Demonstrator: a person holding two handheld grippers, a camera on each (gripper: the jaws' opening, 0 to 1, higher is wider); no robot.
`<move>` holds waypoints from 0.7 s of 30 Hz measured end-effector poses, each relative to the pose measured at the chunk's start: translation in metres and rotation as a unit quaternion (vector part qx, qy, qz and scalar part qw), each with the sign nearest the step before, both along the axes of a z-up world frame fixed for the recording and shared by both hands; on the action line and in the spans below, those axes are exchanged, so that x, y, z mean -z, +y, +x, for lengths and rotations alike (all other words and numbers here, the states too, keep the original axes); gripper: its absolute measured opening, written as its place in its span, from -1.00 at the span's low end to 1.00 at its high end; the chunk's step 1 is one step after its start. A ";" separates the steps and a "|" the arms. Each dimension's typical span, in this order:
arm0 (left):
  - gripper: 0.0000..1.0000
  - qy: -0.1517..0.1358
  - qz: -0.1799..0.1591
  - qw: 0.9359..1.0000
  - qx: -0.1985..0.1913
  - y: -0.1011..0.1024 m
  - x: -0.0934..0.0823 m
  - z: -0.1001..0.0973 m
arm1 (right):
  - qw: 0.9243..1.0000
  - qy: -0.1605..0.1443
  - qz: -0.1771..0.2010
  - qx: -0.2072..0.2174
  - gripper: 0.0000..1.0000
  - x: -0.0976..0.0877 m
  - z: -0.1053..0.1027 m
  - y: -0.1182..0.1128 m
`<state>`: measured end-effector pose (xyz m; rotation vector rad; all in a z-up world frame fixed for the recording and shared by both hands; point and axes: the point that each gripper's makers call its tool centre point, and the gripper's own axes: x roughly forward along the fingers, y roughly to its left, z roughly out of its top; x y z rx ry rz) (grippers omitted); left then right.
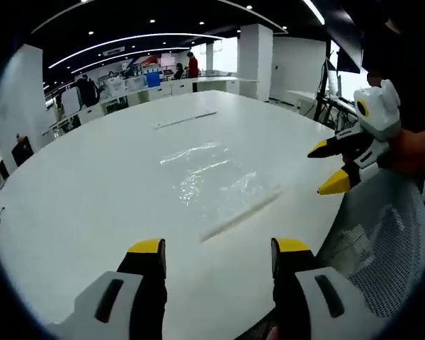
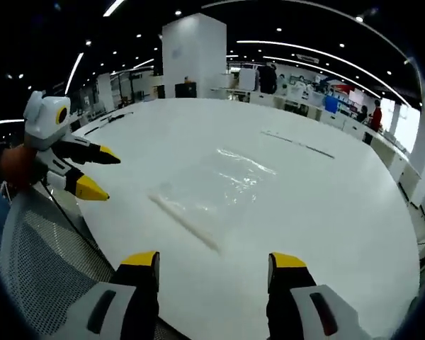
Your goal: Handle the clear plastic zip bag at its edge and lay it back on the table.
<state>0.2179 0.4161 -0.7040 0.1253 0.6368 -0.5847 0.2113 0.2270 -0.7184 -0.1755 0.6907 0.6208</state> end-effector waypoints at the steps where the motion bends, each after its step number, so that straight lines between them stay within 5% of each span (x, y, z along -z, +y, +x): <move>1: 0.21 -0.001 -0.003 1.000 -0.002 0.000 -0.001 0.000 | 1.000 -0.001 0.001 0.001 0.29 -0.001 0.000 0.000; 21: 0.38 -0.004 -0.025 1.000 -0.017 0.008 -0.003 0.002 | 1.000 -0.005 0.017 0.020 0.57 -0.009 -0.007 -0.001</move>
